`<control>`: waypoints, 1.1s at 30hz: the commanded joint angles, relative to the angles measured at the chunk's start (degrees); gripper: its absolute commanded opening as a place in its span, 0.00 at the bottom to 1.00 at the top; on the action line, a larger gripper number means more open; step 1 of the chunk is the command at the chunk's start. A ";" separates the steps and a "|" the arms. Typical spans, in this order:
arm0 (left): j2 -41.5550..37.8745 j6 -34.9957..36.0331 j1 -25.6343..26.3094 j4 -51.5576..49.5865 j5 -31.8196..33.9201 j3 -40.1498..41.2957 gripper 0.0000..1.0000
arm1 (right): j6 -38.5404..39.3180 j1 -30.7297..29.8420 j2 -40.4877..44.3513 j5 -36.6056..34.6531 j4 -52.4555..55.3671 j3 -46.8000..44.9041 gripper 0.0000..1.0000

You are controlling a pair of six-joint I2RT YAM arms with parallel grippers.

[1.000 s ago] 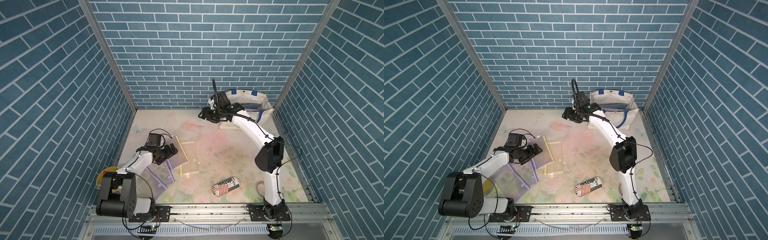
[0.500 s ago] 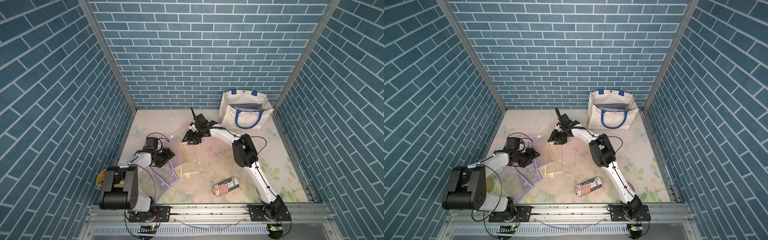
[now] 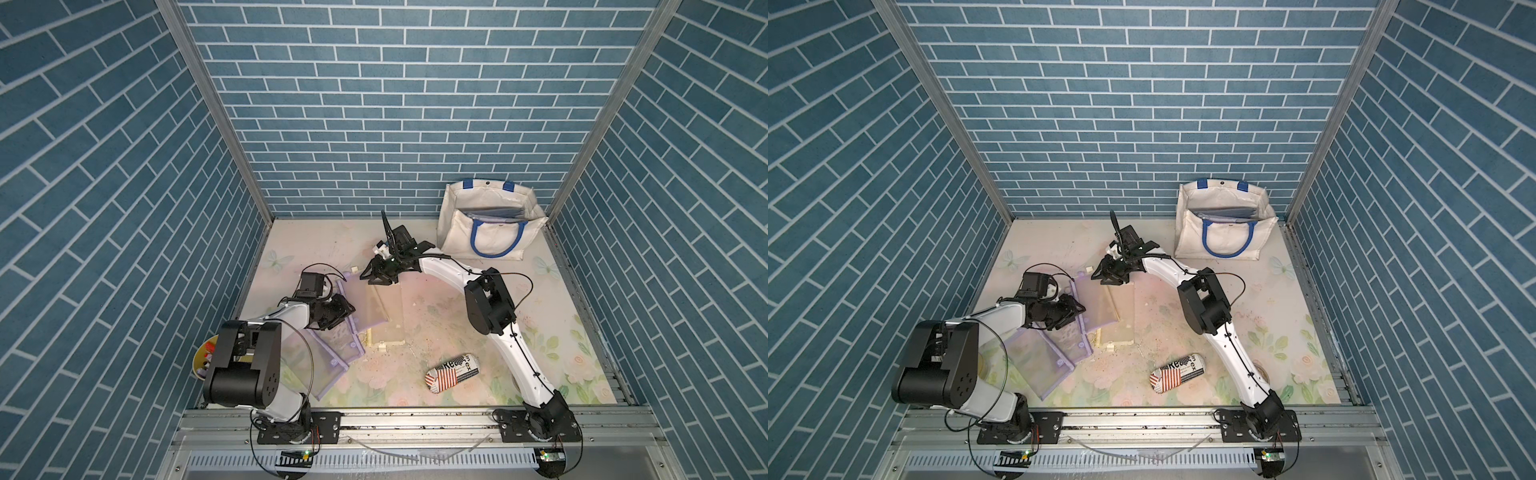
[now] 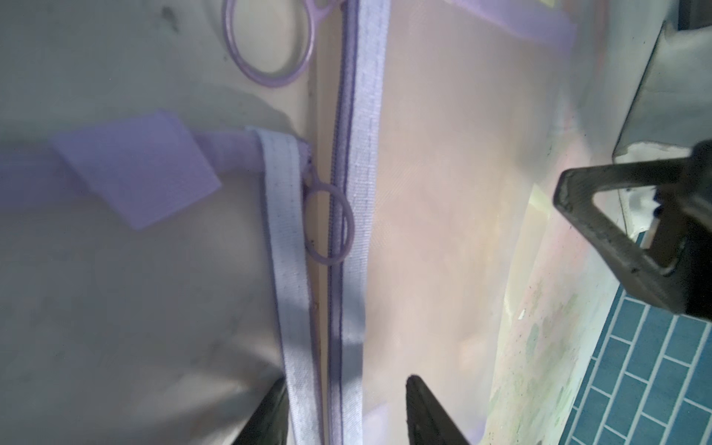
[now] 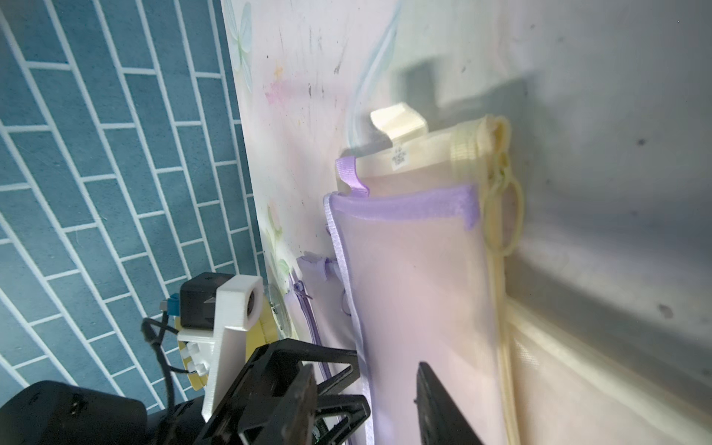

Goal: Put the pencil pouch into the canvas bag
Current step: Move the pencil pouches to the center of the board.

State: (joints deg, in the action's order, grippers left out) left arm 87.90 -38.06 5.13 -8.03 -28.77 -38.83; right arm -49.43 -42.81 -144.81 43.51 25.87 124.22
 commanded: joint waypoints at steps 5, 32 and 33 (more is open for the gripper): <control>5.31 -0.87 4.28 1.36 0.16 -4.10 0.48 | 1.62 1.41 8.84 -3.82 1.24 -9.64 0.41; 10.92 -2.61 11.90 1.83 0.61 -9.61 0.35 | 1.52 6.22 16.14 -8.30 -1.55 -25.08 0.39; 11.09 -2.63 12.01 1.94 0.57 -9.62 0.35 | 2.34 6.21 16.85 -9.18 -0.39 -25.17 0.39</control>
State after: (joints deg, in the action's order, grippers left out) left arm 97.58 -40.36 16.60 -5.69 -28.58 -47.77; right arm -49.01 -36.71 -129.86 35.64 23.38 98.50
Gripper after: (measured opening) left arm 0.352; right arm 0.395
